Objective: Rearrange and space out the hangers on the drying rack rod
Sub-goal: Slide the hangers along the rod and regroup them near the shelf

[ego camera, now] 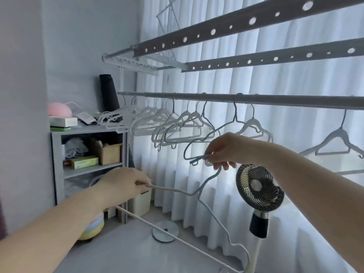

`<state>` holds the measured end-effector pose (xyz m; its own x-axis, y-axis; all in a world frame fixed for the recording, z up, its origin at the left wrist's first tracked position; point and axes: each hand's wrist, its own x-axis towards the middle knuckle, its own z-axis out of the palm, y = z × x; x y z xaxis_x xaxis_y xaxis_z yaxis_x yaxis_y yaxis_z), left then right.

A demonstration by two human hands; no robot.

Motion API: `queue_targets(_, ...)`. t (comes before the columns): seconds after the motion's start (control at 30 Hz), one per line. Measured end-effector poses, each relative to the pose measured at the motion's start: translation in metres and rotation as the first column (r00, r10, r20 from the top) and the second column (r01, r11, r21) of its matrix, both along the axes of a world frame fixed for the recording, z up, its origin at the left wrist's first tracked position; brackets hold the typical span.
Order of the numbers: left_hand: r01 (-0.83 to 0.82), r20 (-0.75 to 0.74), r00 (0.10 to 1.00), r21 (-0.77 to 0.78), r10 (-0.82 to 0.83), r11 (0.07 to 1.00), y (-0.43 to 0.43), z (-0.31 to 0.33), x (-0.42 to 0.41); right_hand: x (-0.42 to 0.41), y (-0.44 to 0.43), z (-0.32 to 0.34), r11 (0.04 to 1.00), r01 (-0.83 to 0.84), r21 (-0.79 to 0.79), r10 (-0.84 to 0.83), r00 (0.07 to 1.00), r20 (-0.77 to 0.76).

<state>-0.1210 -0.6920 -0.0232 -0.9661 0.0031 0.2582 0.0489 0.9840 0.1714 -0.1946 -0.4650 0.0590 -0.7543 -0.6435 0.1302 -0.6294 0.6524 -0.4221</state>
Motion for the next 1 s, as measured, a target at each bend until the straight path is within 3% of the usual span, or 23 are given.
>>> queue_targets(0.1,-0.026,-0.016,1.0,0.0,0.026,1.0,-0.013,-0.006,0.005,-0.002,-0.017,-0.008,0.991,0.032,-0.133,-0.03,0.999,0.014)
queue_targets(0.27,-0.002,-0.115,0.993,0.252,0.032,0.968,-0.019,-0.023,0.005,-0.009,-0.044,-0.017,0.908,0.144,-0.393,-0.101,0.987,0.128)
queue_targets(0.37,0.034,-0.014,0.999,0.437,-0.031,0.899,-0.01,-0.04,0.004,-0.01,-0.057,-0.021,0.837,0.193,-0.513,-0.069,0.966,0.249)
queue_targets(0.57,0.027,0.113,0.979,0.755,-0.171,0.655,0.012,-0.042,0.004,-0.006,-0.077,-0.023,0.666,0.282,-0.691,0.129,0.869,0.478)
queue_targets(0.7,0.005,0.186,0.963,0.711,-0.195,0.703,0.019,-0.038,0.002,-0.011,-0.088,-0.022,0.597,0.295,-0.746,0.206,0.842,0.498)
queue_targets(0.8,0.012,0.144,0.979,0.672,-0.146,0.74,0.019,-0.038,-0.001,-0.013,-0.09,-0.023,0.606,0.295,-0.739,0.217,0.833,0.51)
queue_targets(0.9,0.012,0.131,0.983,0.656,-0.13,0.755,0.016,-0.035,-0.005,-0.016,-0.085,-0.025,0.69,0.261,-0.675,0.129,0.874,0.469)
queue_targets(1.0,0.005,0.158,0.978,0.63,-0.134,0.776,0.014,-0.033,-0.009,-0.025,-0.072,-0.02,0.843,0.212,-0.494,-0.155,0.976,0.154)
